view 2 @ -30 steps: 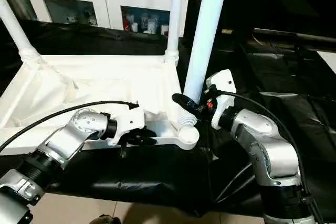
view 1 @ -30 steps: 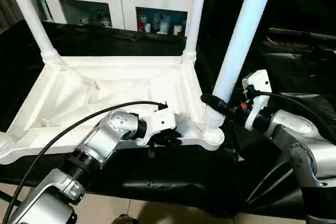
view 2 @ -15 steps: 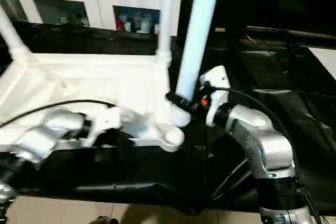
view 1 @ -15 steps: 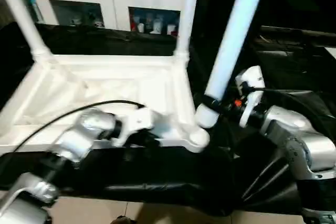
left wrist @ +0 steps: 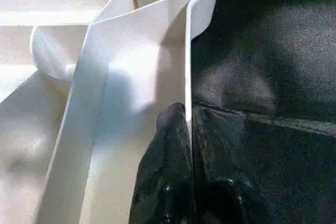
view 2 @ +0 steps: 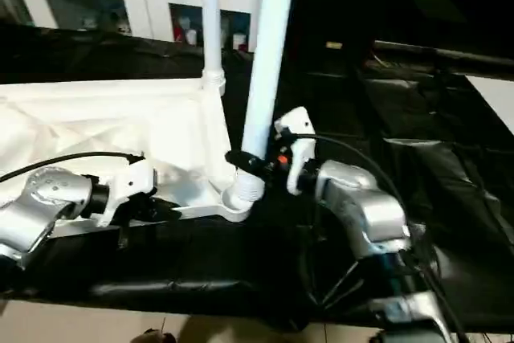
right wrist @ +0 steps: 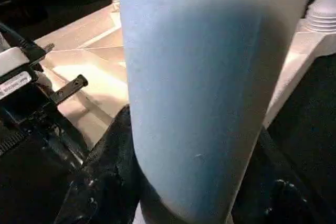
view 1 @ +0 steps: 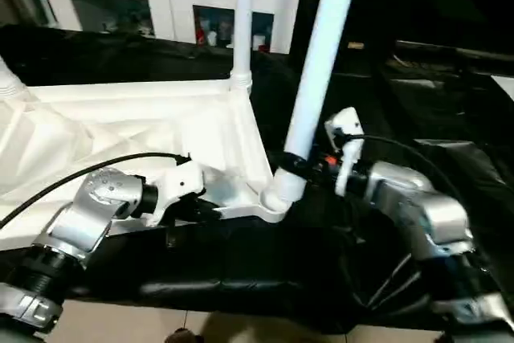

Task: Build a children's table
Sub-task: Rotate table base

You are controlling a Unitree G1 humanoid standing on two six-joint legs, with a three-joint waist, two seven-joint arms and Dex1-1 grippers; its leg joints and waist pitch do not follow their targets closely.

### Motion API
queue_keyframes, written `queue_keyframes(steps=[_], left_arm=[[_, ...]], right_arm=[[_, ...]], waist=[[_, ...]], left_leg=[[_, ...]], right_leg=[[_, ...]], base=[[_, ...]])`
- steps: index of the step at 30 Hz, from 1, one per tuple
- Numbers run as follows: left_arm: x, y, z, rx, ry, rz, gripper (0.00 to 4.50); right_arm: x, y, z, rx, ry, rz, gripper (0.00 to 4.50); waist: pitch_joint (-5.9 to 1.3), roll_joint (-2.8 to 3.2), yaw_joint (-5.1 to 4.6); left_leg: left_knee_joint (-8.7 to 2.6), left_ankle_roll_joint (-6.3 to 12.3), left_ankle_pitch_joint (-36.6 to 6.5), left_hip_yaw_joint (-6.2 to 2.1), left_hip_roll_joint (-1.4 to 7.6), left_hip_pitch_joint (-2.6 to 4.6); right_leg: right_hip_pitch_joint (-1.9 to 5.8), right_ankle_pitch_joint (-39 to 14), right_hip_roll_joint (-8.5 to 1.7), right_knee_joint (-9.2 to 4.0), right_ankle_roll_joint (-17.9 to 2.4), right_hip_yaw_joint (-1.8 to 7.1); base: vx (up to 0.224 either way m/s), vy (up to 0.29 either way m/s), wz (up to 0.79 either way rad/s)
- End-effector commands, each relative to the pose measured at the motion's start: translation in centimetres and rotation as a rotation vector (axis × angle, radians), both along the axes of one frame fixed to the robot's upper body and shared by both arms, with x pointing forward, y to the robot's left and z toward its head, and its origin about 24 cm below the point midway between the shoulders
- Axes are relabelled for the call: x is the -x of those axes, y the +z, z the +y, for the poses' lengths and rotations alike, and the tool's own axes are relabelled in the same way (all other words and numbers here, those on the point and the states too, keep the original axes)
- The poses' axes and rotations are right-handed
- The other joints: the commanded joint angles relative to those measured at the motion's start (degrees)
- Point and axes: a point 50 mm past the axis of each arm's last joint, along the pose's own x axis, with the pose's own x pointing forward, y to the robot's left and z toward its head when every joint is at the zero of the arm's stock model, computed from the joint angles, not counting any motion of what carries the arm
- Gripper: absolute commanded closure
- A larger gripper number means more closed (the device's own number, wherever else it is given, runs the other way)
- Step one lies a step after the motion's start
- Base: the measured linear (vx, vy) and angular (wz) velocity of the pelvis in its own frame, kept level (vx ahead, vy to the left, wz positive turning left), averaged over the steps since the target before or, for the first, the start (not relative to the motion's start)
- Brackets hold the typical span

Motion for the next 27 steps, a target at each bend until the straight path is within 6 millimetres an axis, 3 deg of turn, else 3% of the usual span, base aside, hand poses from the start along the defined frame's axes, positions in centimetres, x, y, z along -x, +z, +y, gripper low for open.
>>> queue_keyframes(steps=[1, 2, 3, 4, 7, 14, 27], left_arm=[[-0.4, 0.5, -2.1, 0.051, -0.056, -0.043, 4.5], [-0.6, 0.5, -2.2, 0.051, -0.051, -0.049, 4.5], [-0.7, 0.5, -2.3, 0.05, -0.048, -0.053, 4.5], [-0.8, 0.5, -2.3, 0.049, -0.047, -0.054, 4.5], [-0.8, 0.2, -2.3, 0.038, -0.051, -0.053, 4.5], [-0.7, 0.0, -2.6, 0.044, -0.059, -0.044, 4.5], [-1.1, 0.5, -3.1, 0.077, -0.07, -0.053, 4.5]], right_arm=[[-0.3, 0.5, 0.7, 0.012, 0.037, -0.015, 2.65], [0.0, 0.2, 0.9, 0.03, 0.062, 0.006, 2.65], [0.1, 0.0, 1.0, 0.043, 0.079, 0.021, 2.65], [0.4, -0.4, 1.0, 0.079, 0.108, 0.033, 2.65], [0.7, -1.0, 0.9, 0.106, 0.132, 0.055, 2.65], [-0.1, -1.5, 0.5, 0.144, 0.073, 0.031, 2.65], [-0.2, -1.8, -0.5, 0.122, 0.083, 0.112, 2.65]], waist=[[-3.81, 0.14, 0.38], [-3.8, -0.14, 0.39], [-3.79, 0.01, 0.72], [-3.79, -0.34, 0.69], [-3.71, -0.33, 1.29], [-3.75, -0.45, 1.27], [-4.0, -0.36, 1.7]], left_leg=[[-3.65, -2.35, -14.2, 0.04, 1.1, 2.41], [-3.63, -2.19, -13.9, 0.13, 1.08, 2.35], [-3.64, -2.07, -13.6, 0.11, 1.08, 2.37], [-3.63, -1.97, -13.4, 0.15, 1.1, 2.25], [-3.71, -2.21, -13.8, 0.07, 1.14, 2.29], [-3.77, -3.11, -15.1, 0.01, 1.11, 2.31], [-3.67, -2.58, -13.9, 0.02, 1.1, 2.29]], right_leg=[[1.39, -8.9, -3.22, -4.71, -10.7, 1.47], [1.4, -8.6, -3.15, -4.73, -10.6, 1.49], [1.44, -8.4, -3.22, -4.73, -10.5, 1.49], [1.52, -8.3, -3.22, -4.74, -10.3, 1.5], [1.44, -10.0, -3.39, -4.84, -9.3, 1.5], [1.19, -11.9, -3.4, -5.02, -9.0, 1.5], [1.43, -8.6, -3.25, -4.73, -9.7, 1.43]], base=[[0.0, 0.0, 0.0], [0.0, 0.0, 0.0], [0.0, 0.0, 0.0], [0.0, 0.0, 0.0], [0.0, 0.0, 0.0], [0.0, 0.0, 0.0], [0.0, 0.0, 0.0]])
